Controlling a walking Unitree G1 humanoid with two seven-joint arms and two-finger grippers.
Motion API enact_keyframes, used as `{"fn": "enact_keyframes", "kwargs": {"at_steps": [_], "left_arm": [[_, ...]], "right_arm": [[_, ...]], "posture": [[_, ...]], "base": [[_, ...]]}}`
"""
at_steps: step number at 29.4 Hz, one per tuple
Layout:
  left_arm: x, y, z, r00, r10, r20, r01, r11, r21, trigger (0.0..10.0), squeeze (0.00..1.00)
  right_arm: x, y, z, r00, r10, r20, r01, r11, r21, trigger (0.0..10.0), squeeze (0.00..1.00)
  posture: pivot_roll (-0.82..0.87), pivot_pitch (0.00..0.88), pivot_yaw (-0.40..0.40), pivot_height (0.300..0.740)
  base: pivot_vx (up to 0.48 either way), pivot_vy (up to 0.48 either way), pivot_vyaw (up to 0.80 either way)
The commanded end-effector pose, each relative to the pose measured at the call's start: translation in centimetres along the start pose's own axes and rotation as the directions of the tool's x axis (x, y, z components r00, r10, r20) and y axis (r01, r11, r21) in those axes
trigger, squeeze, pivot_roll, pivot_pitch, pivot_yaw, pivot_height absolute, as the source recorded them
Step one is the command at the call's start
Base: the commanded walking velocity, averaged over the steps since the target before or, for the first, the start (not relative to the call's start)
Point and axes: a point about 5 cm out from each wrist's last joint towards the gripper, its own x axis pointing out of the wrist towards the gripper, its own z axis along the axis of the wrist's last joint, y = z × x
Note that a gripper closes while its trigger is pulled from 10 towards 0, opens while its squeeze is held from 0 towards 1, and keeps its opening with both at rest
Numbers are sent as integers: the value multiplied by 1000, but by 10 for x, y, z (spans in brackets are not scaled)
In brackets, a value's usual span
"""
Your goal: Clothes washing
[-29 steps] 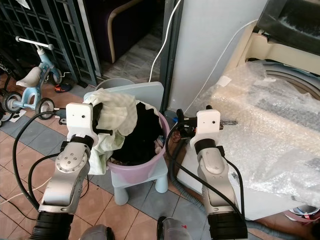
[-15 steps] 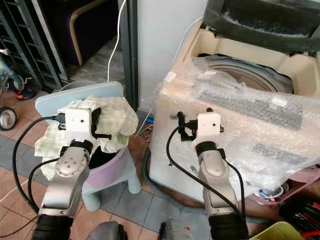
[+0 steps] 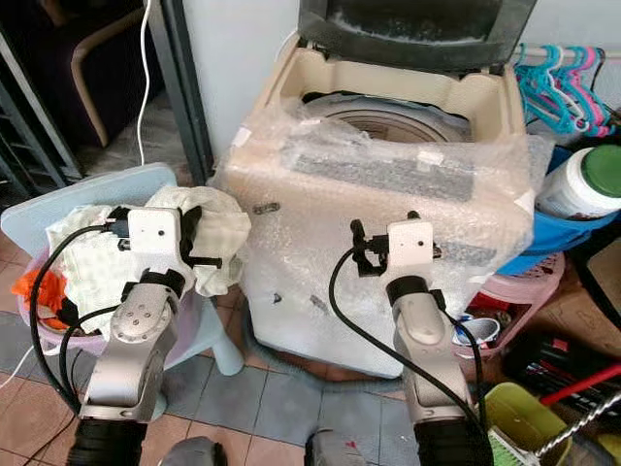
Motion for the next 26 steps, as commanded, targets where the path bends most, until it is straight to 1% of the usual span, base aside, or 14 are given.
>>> {"fn": "enact_keyframes", "kwargs": {"at_steps": [1, 4, 6, 8, 12, 16, 17, 19, 21, 22, 24, 26], "left_arm": [[3, -4, 16, 997, -28, 71, 28, 1000, -6, 10000, 0], [6, -7, 25, 993, -51, 110, 52, 999, -5, 10000, 0], [6, -7, 27, 991, -56, 117, 57, 998, -5, 10000, 0], [8, -11, 35, 983, -97, 155, 100, 995, -10, 10000, 0], [9, -14, 43, 974, -121, 190, 123, 992, 2, 10000, 0], [10, -17, 50, 965, -142, 219, 144, 990, 4, 10000, 0], [10, -18, 56, 959, -150, 240, 153, 988, 5, 10000, 0], [12, -18, 62, 954, -149, 260, 153, 988, 5, 10000, 0], [14, -17, 69, 949, -144, 282, 148, 989, 5, 10000, 0], [17, -16, 73, 946, -138, 294, 143, 990, 4, 10000, 0], [19, -14, 76, 944, -132, 304, 137, 991, 4, 10000, 0], [22, -13, 80, 941, -125, 315, 130, 992, 5, 10000, 0]], "right_arm": [[-1, -3, 1, 1000, -11, 10, 11, 1000, 1, 10000, 0], [-3, -5, 0, 1000, -19, 10, 19, 1000, -2, 10000, 0], [-3, -4, 0, 1000, -19, 10, 20, 1000, -3, 10000, 0], [-5, -3, -2, 1000, -26, 3, 26, 1000, -2, 10000, 0], [-8, -2, -4, 999, -31, -8, 31, 1000, -3, 10000, 0], [-14, -3, -11, 999, -20, -43, 19, 1000, -20, 10000, 0], [-21, -5, -20, 995, -14, -96, 12, 999, -30, 10000, 0], [-32, -9, -32, 988, -15, -156, 11, 999, -30, 10000, 0], [-42, -15, -41, 979, -38, -203, 35, 999, -16, 10000, 0], [-45, -22, -43, 975, -54, -218, 52, 999, -15, 10000, 0], [-45, -25, -44, 971, -59, -232, 57, 998, -15, 10000, 0], [-48, -27, -50, 962, -48, -270, 47, 999, -10, 10000, 0]], "posture": [[22, 51, -16, 740], [21, 50, -14, 740], [21, 50, -14, 740], [22, 50, -11, 740], [21, 50, -10, 740], [24, 50, -12, 740], [25, 52, -15, 740], [24, 53, -16, 740], [21, 55, -16, 740], [15, 56, -14, 740], [9, 54, -12, 740], [7, 52, -9, 740]], "base": [[0, 0, -800], [0, 0, 0], [0, 0, 0], [0, 0, 0], [0, 0, -800], [291, 0, -800], [345, 0, 0], [345, 0, 0], [341, 0, 0], [345, 0, 0], [345, 0, 0], [343, 0, 0]]}}
